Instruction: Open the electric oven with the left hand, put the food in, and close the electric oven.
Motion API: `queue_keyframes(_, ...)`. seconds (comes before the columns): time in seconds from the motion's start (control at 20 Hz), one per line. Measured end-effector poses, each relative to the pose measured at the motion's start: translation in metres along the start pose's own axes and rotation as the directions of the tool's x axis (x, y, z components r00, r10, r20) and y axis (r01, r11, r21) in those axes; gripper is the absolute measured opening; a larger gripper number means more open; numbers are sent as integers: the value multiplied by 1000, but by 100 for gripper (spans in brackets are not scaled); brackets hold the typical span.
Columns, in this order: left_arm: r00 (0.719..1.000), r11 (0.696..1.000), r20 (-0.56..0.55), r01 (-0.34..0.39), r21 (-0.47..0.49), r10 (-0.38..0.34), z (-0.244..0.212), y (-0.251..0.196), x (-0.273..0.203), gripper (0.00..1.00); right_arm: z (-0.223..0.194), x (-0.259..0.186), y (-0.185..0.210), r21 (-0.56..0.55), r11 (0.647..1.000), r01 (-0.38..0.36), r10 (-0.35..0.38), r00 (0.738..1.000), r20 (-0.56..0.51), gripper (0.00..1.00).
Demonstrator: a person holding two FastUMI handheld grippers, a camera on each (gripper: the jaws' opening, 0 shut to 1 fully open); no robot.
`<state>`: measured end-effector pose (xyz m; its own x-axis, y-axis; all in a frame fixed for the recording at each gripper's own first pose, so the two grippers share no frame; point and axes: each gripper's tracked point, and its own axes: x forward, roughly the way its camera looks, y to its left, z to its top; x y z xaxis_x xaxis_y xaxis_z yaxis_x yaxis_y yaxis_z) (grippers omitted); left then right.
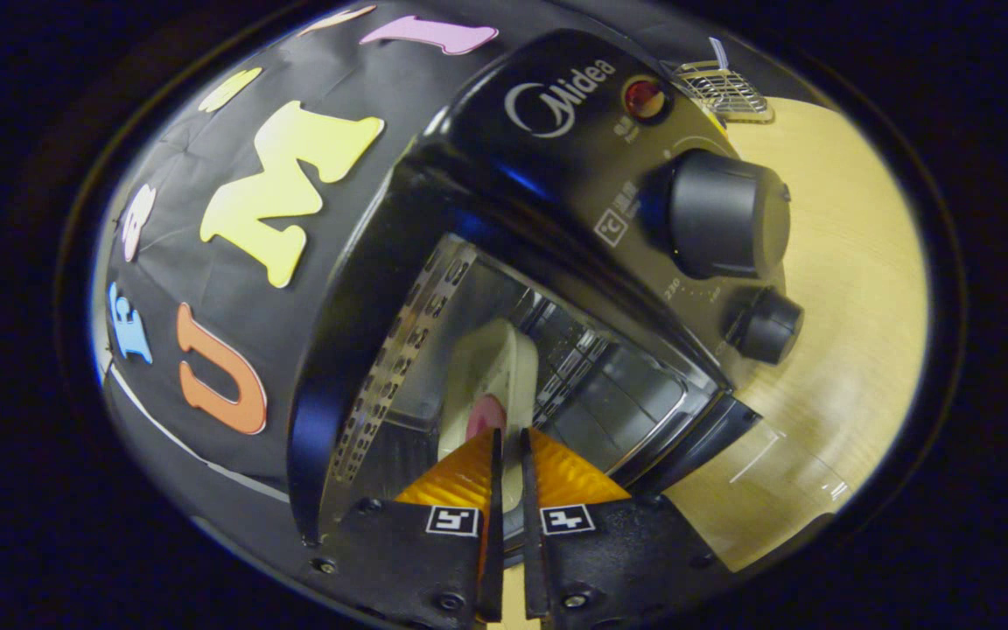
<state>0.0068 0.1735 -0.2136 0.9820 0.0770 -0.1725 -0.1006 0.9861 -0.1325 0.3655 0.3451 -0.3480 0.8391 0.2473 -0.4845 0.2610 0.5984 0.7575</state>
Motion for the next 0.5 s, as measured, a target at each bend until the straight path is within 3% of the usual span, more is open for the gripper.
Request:
queue_keyframes(0.1,1000,1000,-10,2,-9,-2,-3,-1,0,95,6,-2,0,-27,999,-17,18,999,28,9)
queue_keyframes(0.5,1000,1000,-9,14,-16,-14,1,-11,-12,95,0,-36,-1,-119,992,-49,50,999,10,29)
